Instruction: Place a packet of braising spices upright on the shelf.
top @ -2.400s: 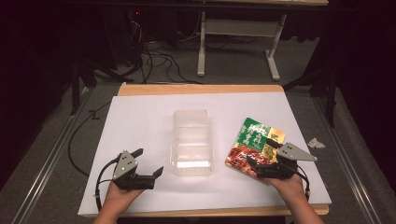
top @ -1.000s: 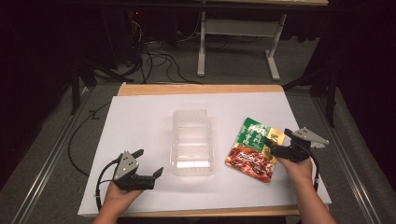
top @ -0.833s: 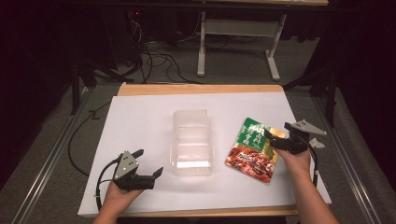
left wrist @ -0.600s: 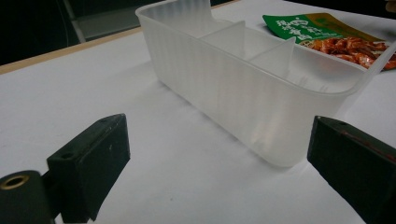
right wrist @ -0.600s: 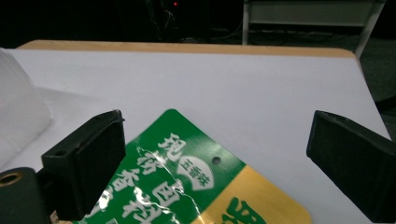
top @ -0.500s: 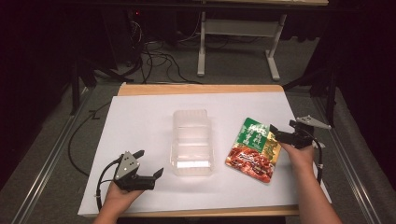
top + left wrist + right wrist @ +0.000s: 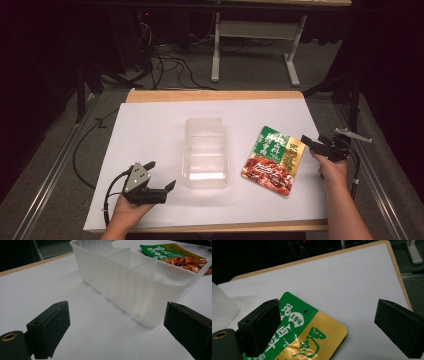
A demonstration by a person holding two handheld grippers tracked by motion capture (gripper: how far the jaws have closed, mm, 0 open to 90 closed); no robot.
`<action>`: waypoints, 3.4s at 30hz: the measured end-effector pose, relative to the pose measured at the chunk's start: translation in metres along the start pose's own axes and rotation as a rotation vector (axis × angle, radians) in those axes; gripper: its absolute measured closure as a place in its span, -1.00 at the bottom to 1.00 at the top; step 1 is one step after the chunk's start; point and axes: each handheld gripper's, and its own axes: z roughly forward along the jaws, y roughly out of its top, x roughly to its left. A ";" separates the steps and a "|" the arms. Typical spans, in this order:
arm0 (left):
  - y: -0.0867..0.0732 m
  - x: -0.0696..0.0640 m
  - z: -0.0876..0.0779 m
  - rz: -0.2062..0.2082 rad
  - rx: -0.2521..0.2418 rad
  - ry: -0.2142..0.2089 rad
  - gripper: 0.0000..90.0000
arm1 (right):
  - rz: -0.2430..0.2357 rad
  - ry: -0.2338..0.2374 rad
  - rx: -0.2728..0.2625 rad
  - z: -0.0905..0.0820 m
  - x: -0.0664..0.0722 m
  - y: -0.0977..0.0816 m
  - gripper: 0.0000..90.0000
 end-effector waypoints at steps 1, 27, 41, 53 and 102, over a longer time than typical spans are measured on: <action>0.000 0.000 0.000 0.000 0.000 0.000 -0.84 | 0.015 0.000 0.010 0.002 -0.002 -0.001 -0.83; -0.001 0.001 0.001 -0.001 0.005 -0.002 -0.83 | 0.149 0.054 0.182 0.028 -0.004 -0.010 -0.63; 0.000 0.000 0.001 0.007 0.006 -0.009 -0.82 | 0.098 0.153 0.147 0.020 0.011 -0.008 -0.46; 0.000 0.000 0.000 0.011 0.004 -0.011 -0.82 | 0.074 0.168 0.153 0.022 0.019 -0.011 -0.41; -0.001 -0.002 0.002 0.025 0.013 -0.022 -0.80 | 0.091 0.173 0.211 0.028 0.011 -0.019 0.22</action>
